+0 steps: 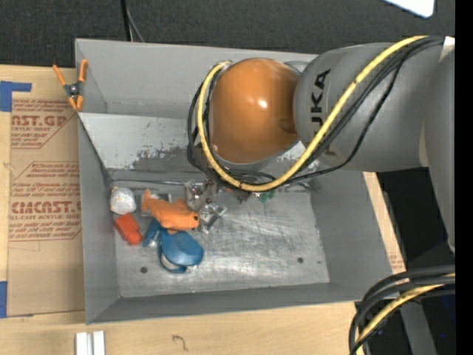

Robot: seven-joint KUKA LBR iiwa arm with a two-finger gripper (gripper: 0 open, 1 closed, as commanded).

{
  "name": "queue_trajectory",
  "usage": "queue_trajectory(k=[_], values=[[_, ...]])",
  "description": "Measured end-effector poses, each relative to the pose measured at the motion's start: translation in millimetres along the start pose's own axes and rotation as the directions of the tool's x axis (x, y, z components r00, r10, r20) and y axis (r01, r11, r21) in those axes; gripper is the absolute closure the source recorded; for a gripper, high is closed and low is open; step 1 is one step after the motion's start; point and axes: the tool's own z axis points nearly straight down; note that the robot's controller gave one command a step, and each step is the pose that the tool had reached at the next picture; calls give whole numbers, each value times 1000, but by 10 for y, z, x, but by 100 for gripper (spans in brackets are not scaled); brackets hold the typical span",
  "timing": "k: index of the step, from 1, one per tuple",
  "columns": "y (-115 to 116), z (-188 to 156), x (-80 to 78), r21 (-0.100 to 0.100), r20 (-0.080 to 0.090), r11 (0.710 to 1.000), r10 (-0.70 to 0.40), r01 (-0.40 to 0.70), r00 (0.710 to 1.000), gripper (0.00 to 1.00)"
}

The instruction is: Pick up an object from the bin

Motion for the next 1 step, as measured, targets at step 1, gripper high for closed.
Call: queue_trajectory(k=[1], values=[[48, -529, -220, 2, 6, 998, -67, 67, 998, 100]])
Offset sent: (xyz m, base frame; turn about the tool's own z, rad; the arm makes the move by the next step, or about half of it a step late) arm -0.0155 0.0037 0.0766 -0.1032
